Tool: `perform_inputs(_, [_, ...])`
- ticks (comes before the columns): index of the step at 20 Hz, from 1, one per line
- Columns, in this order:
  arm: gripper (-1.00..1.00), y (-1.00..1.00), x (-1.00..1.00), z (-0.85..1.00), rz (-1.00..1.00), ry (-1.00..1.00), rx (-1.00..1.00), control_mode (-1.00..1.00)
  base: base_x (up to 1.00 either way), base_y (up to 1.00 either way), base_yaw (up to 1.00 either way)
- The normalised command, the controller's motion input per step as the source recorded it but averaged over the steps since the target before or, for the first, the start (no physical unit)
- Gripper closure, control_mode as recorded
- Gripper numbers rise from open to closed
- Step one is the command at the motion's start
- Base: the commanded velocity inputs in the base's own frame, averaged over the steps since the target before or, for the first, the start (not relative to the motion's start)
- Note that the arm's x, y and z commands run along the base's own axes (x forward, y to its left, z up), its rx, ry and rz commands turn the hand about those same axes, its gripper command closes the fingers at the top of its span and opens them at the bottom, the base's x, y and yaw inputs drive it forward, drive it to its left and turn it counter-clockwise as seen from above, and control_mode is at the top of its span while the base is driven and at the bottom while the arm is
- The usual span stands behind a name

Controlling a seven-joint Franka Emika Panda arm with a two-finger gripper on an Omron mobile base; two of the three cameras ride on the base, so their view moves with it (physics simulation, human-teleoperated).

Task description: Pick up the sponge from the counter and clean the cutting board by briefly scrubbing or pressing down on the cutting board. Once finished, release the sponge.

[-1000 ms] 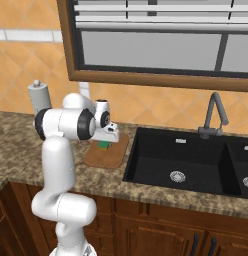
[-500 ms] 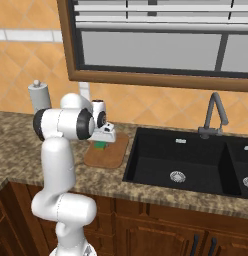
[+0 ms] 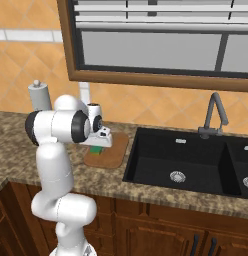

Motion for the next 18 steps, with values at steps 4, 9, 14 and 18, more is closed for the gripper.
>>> perform_inputs(4, [1.0,-0.68,-0.08,-0.39,0.0,0.0,0.0,-1.0,0.0,0.0,0.0])
perform_inputs(9, [1.0,-0.83,0.0,-0.36,0.0,0.0,0.0,-1.0,0.0,0.0,0.0])
perform_inputs(14, [1.0,-0.97,0.0,-0.33,0.0,0.0,0.0,-1.0,0.0,0.0,0.0])
perform_inputs(18, [1.0,-1.0,-0.01,-0.38,0.0,0.0,0.0,-1.0,0.0,0.0,0.0])
